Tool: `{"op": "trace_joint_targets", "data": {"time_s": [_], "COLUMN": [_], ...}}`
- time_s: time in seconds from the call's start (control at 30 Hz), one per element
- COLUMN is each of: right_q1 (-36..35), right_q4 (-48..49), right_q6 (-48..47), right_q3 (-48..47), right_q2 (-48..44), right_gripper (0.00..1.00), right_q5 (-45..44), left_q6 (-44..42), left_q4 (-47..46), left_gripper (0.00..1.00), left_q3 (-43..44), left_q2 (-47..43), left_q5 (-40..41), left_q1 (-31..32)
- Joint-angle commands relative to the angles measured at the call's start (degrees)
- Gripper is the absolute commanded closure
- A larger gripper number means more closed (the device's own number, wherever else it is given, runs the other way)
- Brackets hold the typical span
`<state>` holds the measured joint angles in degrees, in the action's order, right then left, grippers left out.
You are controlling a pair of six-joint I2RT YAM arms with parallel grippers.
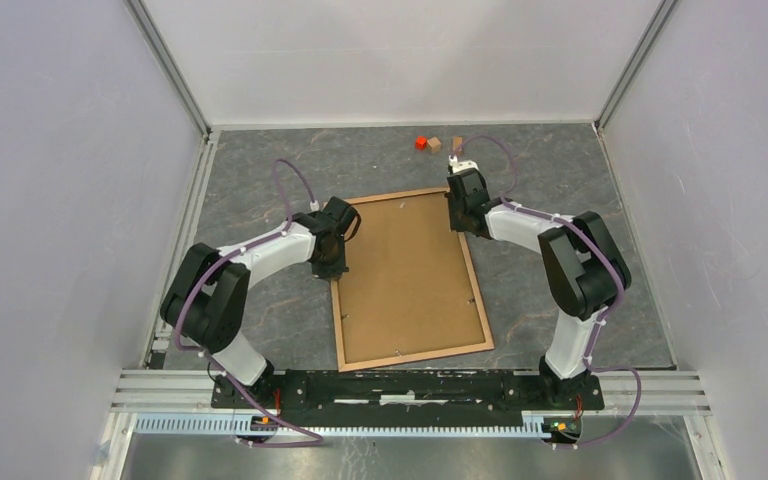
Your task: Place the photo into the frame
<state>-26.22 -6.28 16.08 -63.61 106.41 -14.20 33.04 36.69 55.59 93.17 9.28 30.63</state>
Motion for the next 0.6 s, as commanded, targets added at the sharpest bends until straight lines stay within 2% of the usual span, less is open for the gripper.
{"op": "trace_joint_targets", "data": {"time_s": [0.0,0.1,0.23,0.37,0.57], "right_q1": [-0.49,0.32,1.0,1.07,1.04], "right_q4": [-5.63,-3.06,-1.22,-1.47,-4.0], "right_q6": [0.99,-0.61,-4.27,-11.17,-14.41], "right_q3": [-0.24,0.75,1.1,-3.37,-15.47], "right_q2": [-4.54,-8.31,-10.04,-5.35,3.47], "right_gripper": [0.89,0.57,0.36,0.27,0.24], "right_q5": [3.26,5.09,5.51,6.41,8.69], "left_q6": [-5.16,-5.72,-5.87,-6.61,-7.2], "left_q4": [-1.01,-0.33,-0.09,0.35,0.88], "left_gripper": [0.98,0.98,0.98,0.98,0.98], "left_q3": [2.5,4.34,7.01,9.01,10.91], "left_q2": [1.92,2.54,3.65,4.69,6.61], "left_q5": [3.3,3.5,2.12,1.63,0.82], "left_q1": [2.06,2.24,2.24,2.24,2.24]}}
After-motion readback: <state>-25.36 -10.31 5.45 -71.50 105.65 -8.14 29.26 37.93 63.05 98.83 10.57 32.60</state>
